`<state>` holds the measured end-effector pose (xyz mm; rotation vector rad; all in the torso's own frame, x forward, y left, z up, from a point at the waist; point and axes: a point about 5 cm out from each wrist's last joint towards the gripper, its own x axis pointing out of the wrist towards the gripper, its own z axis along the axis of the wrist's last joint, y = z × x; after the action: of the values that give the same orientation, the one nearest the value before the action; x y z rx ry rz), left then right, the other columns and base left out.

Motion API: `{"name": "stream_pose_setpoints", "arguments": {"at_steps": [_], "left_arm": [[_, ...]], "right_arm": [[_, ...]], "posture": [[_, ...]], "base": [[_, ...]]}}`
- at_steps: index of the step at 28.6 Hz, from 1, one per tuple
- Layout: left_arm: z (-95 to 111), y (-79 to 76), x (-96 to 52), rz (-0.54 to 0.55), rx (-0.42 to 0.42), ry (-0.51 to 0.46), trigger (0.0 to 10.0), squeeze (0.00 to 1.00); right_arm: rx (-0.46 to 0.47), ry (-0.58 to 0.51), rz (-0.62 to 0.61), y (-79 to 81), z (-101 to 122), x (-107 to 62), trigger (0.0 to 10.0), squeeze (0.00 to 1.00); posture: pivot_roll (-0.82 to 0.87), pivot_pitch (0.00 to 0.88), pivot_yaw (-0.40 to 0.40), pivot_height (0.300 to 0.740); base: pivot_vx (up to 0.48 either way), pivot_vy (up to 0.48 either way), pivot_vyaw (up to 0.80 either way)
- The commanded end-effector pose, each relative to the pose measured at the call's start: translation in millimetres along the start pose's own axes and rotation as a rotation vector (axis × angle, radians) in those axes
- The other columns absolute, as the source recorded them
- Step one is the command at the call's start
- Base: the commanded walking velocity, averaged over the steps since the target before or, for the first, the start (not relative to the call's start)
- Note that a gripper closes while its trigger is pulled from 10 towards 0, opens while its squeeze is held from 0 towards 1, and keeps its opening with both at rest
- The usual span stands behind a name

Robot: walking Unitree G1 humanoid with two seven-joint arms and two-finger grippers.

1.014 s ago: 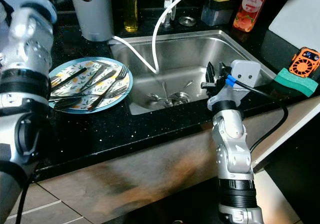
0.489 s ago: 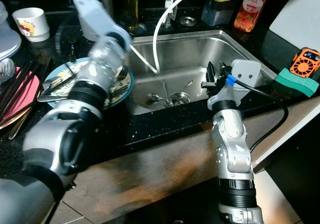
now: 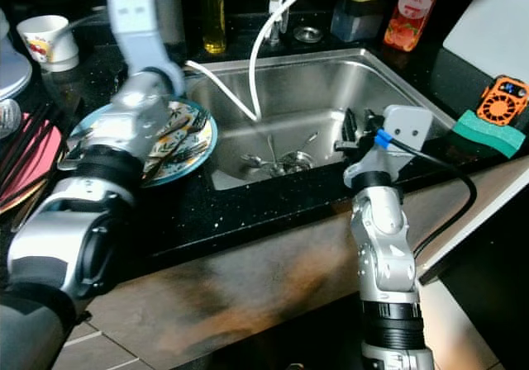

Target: Kitchen organization

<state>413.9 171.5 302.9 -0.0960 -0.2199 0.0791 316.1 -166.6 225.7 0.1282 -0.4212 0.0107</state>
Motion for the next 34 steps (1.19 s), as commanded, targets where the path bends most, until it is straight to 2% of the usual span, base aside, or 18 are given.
{"name": "stream_pose_setpoints", "arguments": {"at_steps": [1,2,3,4,8,10,12,14,16,18,19,20,21,22,25,28,29,34], "left_arm": [[-1,19.0,-4.5,0.034,0.063,0.021,10.0,0.90],[-1,28.6,-7.4,0.044,0.113,0.027,10.0,0.00],[-1,28.6,-7.4,0.044,0.113,0.027,10.0,0.00],[-1,36.9,-9.5,0.061,0.145,0.032,10.0,0.00],[0,71.7,-13.4,0.189,0.136,0.071,10.0,0.00],[-5,85.3,-12.4,0.249,0.085,0.118,10.0,0.00],[-7,88.2,-11.2,0.263,0.062,0.138,10.0,0.00],[-11,85.0,-7.6,0.248,0.038,0.162,10.0,0.00],[-16,71.6,-2.5,0.191,-0.013,0.188,10.0,0.00],[-18,67.0,-1.2,0.178,-0.034,0.204,10.0,0.00],[-19,61.6,0.7,0.173,-0.068,0.220,10.0,0.19],[-18,57.1,3.0,0.175,-0.106,0.227,10.0,0.80],[-18,57.1,3.0,0.175,-0.106,0.227,10.0,0.80],[-15,50.8,6.0,0.169,-0.156,0.233,10.0,1.00],[-12,49.4,7.2,0.171,-0.171,0.232,10.0,1.00],[-1,47.4,11.4,0.175,-0.189,0.222,10.0,1.00],[1,48.9,11.9,0.185,-0.180,0.223,10.0,0.00],[4,51.6,12.6,0.175,-0.177,0.239,10.0,0.00]], "right_arm": [[0.003,-0.003,-0.006,-3.4,0,2.4,10.0,0.00],[0.003,-0.005,-0.003,-3.0,1,3.7,10.0,0.00],[0.003,-0.005,-0.003,-3.0,1,3.7,10.0,0.00],[0.003,-0.006,-0.001,-3.0,2,5.1,10.0,0.00],[0.005,0.000,0.006,-1.2,0,5.4,10.0,0.00],[0.007,0.001,0.007,-0.3,-1,5.5,10.0,0.00],[0.007,0.001,0.007,-0.2,-1,5.7,10.0,0.00],[0.009,-0.001,0.006,0.0,0,6.4,10.0,0.00],[0.009,-0.003,0.007,0.2,1,7.1,10.0,0.00],[0.009,-0.003,0.007,0.5,1,7.2,10.0,0.00],[0.009,-0.003,0.007,0.8,0,6.5,10.0,0.00],[0.008,-0.002,0.005,0.6,0,4.8,10.0,0.00],[0.008,-0.002,0.005,0.6,0,4.8,10.0,0.00],[0.007,0.000,-0.001,0.2,0,2.0,10.0,0.00],[0.006,0.001,-0.006,-0.2,-1,0.1,10.0,0.00],[0.003,0.011,-0.028,-3.3,-2,-7.6,10.0,0.00],[0.003,0.013,-0.034,-3.3,-2,-10.2,10.0,0.00],[0.008,0.021,-0.041,-0.8,-2,-20.2,10.0,0.00]], "posture": [[0.04,0.080,-0.051,0.740],[0.04,0.086,-0.054,0.740],[0.04,0.086,-0.054,0.740],[0.04,0.086,-0.056,0.740],[0.04,0.085,-0.060,0.740],[0.04,0.083,-0.059,0.740],[0.04,0.080,-0.058,0.740],[0.03,0.079,-0.060,0.740],[0.03,0.082,-0.059,0.740],[0.03,0.083,-0.056,0.740],[0.03,0.086,-0.050,0.740],[0.02,0.091,-0.044,0.740],[0.02,0.091,-0.044,0.740],[0.01,0.097,-0.036,0.740],[0.01,0.102,-0.031,0.740],[0.01,0.122,-0.015,0.740],[0.01,0.136,-0.008,0.740],[0.02,0.172,0.011,0.740]], "base": [[0.000,0.000,0.00],[0.000,0.000,0.00],[0.000,0.000,0.00],[0.000,0.000,0.00],[0.000,0.000,0.00],[0.000,0.000,0.00],[0.000,0.000,0.00],[0.000,0.000,0.00],[0.000,0.000,0.00],[0.000,0.000,0.00],[0.000,0.000,0.00],[0.000,0.000,0.00],[0.000,0.000,0.00],[0.000,0.000,0.00],[0.000,0.000,0.00],[0.000,0.000,0.00],[0.000,0.000,0.00],[0.000,0.000,0.00]]}}
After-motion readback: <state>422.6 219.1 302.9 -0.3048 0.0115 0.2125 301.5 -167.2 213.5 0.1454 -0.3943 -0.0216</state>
